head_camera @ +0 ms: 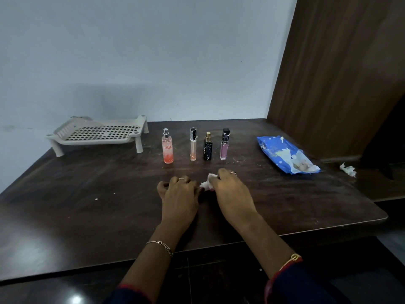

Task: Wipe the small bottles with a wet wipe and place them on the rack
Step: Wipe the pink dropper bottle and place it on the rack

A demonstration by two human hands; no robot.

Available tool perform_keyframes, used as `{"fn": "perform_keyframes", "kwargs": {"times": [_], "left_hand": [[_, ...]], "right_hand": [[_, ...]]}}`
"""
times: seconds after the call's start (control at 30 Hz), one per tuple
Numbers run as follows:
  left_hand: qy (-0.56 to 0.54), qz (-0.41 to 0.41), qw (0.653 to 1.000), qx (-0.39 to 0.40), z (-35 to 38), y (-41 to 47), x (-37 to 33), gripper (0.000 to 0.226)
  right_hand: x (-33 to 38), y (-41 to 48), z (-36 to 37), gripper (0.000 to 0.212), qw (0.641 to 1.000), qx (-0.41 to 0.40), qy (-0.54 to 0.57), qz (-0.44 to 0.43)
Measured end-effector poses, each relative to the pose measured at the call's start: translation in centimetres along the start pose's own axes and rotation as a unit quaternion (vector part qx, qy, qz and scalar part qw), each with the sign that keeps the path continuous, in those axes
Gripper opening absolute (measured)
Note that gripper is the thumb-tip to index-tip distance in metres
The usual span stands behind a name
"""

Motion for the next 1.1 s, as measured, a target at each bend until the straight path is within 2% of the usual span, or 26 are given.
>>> {"fn": "perform_keyframes", "kwargs": {"times": [0.1,0.2,0.3,0.4,0.57,0.77,0.9,1.1], "left_hand": [[0.002,0.004,1.000,-0.001,0.1,0.0,0.0,0.029],[-0.015,0.000,1.000,0.010,0.1,0.0,0.1,0.028],[-0.029,-0.008,0.999,0.017,0.0,-0.1,0.0,0.028],[-0.037,-0.010,0.999,-0.011,-0.5,-0.3,-0.1,0.029],[-0.010,0.019,1.000,-0.016,-0.8,-0.3,-0.5,0.028],[-0.022,0.010,0.999,-0.024,-0.6,-0.1,-0.1,0.020],[0.003,0.008,1.000,-0.028,-0.6,-0.2,0.1,0.022],[0.008,0.003,1.000,-0.025,-0.3,0.1,0.0,0.026]], "right_hand": [[-1.8,-0.1,-0.3,0.028,1.000,0.005,0.006,0.008],[-4.3,0.5,-0.8,0.034,0.998,0.012,0.003,0.061],[-4.7,1.4,-0.7,0.031,0.996,0.020,-0.003,0.088],[-4.2,1.8,-0.4,0.024,0.996,0.018,-0.022,0.087],[-3.3,1.6,-0.5,0.023,0.993,-0.004,-0.018,0.114],[0.8,-0.5,0.7,0.021,0.999,-0.025,0.021,0.007],[0.2,-0.8,1.1,0.027,0.998,-0.001,0.052,-0.041],[-5.1,0.6,0.1,0.035,0.996,-0.011,0.052,0.071]]}}
Point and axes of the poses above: each hand's wrist, its own y-axis towards the middle knuckle, its own z-axis out of the palm, x = y × z, the point moved 3 cm from there along y, towards the middle knuckle, and after that the axes turned 1 degree about x, right-handed, at the moved point
